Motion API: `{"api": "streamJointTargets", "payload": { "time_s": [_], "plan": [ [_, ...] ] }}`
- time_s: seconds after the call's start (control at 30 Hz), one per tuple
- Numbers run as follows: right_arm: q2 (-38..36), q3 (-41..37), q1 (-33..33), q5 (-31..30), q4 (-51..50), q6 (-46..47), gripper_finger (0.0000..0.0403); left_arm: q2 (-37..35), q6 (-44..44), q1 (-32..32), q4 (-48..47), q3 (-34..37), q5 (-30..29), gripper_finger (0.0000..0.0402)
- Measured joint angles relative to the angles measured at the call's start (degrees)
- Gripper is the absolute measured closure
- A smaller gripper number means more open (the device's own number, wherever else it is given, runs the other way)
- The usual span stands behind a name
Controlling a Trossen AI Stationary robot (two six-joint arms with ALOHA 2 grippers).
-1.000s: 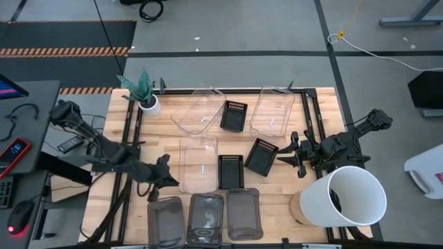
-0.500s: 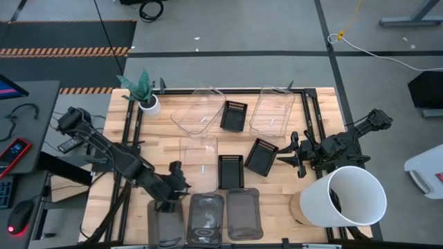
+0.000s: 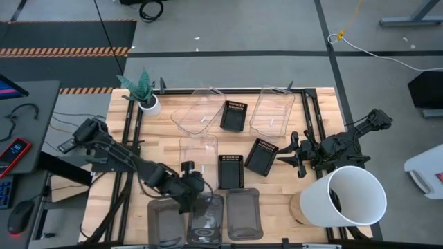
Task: Stack baskets by color
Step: Stack the bottom transparent bin on top of the top left transparent bin
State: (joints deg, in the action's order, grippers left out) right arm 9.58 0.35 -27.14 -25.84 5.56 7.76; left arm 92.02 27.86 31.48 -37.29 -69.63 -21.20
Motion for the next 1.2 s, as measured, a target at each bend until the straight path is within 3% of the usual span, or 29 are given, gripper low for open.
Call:
{"api": "streamJointTargets", "payload": {
  "time_s": [0.3,0.7,1.2],
  "plan": [
    [0.0,0.0,-0.01,0.0,0.07,0.01,0.0283,0.75,1.97,-3.09,0.62,-0.54,5.83,0.0278],
    [0.0,-0.01,0.01,-0.01,0.41,0.01,0.0283,2.64,1.54,-1.63,5.91,-0.6,5.83,0.0278],
    [0.04,-0.01,0.01,0.01,0.42,0.01,0.0283,5.6,-0.48,-1.28,4.18,-0.52,3.0,0.028]
  ]
}}
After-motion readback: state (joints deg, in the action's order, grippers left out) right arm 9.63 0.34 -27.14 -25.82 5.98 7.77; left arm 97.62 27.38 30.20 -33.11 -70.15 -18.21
